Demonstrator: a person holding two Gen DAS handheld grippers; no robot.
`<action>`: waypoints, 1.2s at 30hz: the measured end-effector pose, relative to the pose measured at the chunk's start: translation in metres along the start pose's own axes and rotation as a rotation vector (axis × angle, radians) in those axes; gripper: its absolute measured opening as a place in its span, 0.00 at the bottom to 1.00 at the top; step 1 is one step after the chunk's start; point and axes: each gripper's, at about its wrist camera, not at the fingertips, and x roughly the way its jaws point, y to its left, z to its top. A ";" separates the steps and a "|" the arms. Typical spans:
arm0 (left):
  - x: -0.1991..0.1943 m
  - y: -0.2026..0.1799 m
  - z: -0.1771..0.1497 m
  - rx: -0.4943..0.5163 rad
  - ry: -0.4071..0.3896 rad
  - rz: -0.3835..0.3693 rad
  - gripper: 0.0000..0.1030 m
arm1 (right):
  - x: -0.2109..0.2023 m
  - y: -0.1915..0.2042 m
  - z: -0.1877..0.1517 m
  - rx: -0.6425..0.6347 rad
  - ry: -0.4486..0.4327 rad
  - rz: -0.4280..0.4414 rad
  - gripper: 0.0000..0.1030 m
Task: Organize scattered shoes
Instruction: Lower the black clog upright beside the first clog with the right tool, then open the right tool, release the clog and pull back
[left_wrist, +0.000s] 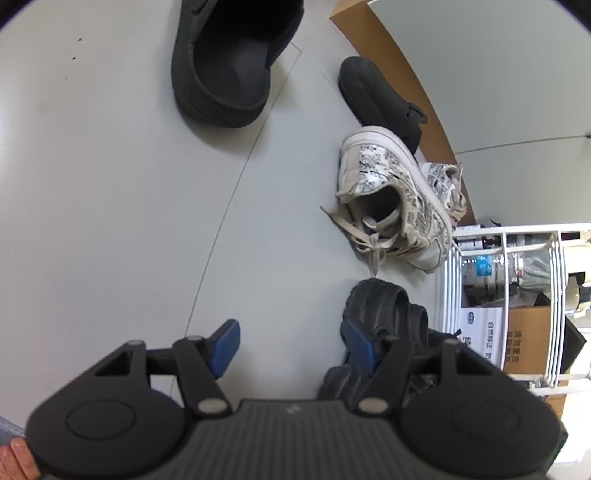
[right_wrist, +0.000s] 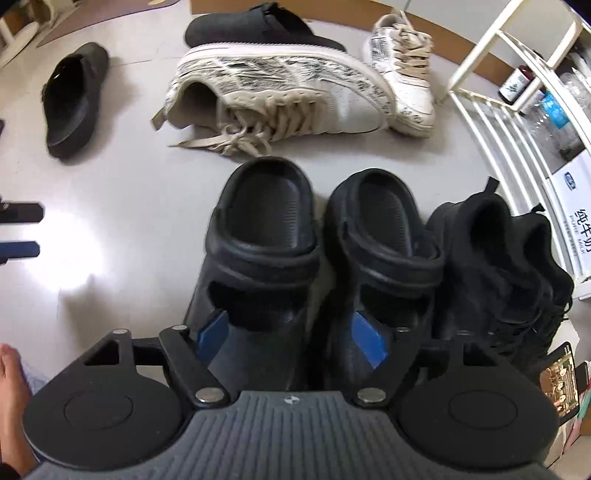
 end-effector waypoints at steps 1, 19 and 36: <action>0.000 0.000 0.000 0.001 0.001 0.000 0.64 | 0.001 0.002 0.000 0.005 0.006 0.011 0.87; 0.007 -0.001 -0.004 0.031 0.042 0.053 0.65 | 0.052 0.009 -0.009 0.056 0.069 0.111 0.93; 0.006 -0.004 0.001 0.053 0.041 0.043 0.65 | 0.046 -0.005 -0.010 0.108 0.117 0.112 0.91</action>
